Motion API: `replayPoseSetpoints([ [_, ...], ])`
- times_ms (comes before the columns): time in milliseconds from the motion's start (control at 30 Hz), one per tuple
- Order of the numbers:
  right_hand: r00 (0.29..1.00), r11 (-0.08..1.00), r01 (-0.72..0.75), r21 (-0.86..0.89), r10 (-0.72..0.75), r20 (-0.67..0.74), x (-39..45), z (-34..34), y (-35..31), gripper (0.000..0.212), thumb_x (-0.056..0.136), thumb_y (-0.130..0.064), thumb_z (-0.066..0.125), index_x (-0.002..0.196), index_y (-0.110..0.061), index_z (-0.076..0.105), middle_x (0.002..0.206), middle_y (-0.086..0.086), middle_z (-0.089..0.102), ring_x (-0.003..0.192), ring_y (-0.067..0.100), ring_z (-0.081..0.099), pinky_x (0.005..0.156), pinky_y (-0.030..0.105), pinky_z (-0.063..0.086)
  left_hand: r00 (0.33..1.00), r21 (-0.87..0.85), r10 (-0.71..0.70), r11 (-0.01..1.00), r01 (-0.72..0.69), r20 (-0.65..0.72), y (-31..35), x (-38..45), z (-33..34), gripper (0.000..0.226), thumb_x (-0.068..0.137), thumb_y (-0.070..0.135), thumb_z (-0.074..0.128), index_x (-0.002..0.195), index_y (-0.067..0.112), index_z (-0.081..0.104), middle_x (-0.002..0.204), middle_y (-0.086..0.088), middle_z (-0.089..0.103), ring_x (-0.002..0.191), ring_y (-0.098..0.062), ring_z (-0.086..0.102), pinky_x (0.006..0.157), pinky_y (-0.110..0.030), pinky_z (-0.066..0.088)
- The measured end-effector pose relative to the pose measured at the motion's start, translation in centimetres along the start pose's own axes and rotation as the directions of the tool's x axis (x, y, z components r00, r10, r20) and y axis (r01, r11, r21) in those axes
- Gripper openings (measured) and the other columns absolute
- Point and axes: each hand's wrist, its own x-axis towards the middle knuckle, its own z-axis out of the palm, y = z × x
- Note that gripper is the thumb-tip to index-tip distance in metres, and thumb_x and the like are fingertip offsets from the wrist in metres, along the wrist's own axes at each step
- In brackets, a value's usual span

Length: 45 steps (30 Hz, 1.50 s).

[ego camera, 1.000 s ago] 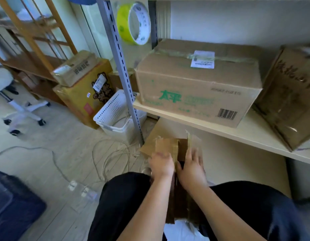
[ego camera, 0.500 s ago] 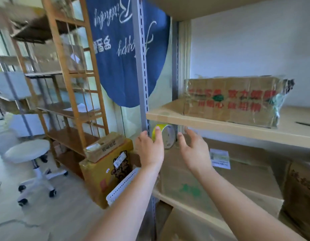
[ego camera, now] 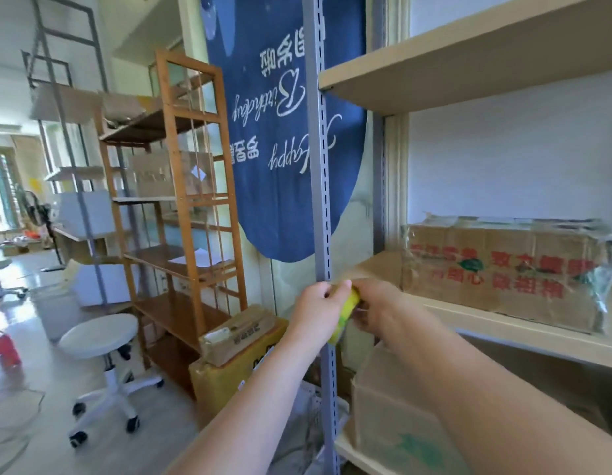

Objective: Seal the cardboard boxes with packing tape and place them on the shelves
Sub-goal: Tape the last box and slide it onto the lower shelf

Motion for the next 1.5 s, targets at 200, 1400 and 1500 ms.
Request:
replayPoseSetpoints([
  [200, 0.956, 0.958, 0.285, -0.029, -0.286, -0.062, -8.0, -0.2, -1.9, 0.01, 0.091, -0.016, 0.068, 0.085, -0.009, 0.066, 0.075, 0.007, 0.069, 0.065, 0.019, 0.066, 0.06, 0.032, 0.058, 0.978, -0.172, 0.181, 0.965, -0.197, -0.105, 3.6, -5.7, -4.7, 0.058, 0.096, 0.052, 0.052, 0.099, -0.005, 0.064, 0.084, -0.007, 0.057, 0.077, -0.013, 0.053, 0.071, -0.03, 0.038],
  [1400, 0.889, 0.752, -0.297, -0.588, 0.443, 0.117, -12.3, -17.2, 38.1, 0.037, 0.101, -0.041, 0.05, 0.085, -0.029, 0.081, 0.09, -0.014, 0.076, 0.087, 0.007, 0.07, 0.089, 0.028, 0.051, 0.845, 0.463, -0.533, 0.761, 0.455, 0.045, -29.5, -26.7, 21.3, 0.032, 0.105, 0.03, 0.037, 0.115, 0.008, 0.058, 0.105, -0.016, 0.066, 0.099, -0.038, 0.062, 0.075, -0.041, 0.048],
  [1500, 0.877, 0.73, -0.207, -0.651, 0.434, 0.208, -11.4, -16.2, 37.2, 0.044, 0.1, -0.051, 0.045, 0.085, -0.032, 0.081, 0.089, -0.02, 0.074, 0.085, 0.003, 0.068, 0.086, 0.023, 0.049, 0.83, 0.437, -0.558, 0.75, 0.497, 0.015, -29.3, -26.3, 18.4, 0.039, 0.105, 0.036, 0.04, 0.1, 0.005, 0.063, 0.092, -0.014, 0.066, 0.092, -0.037, 0.063, 0.067, -0.034, 0.039],
])
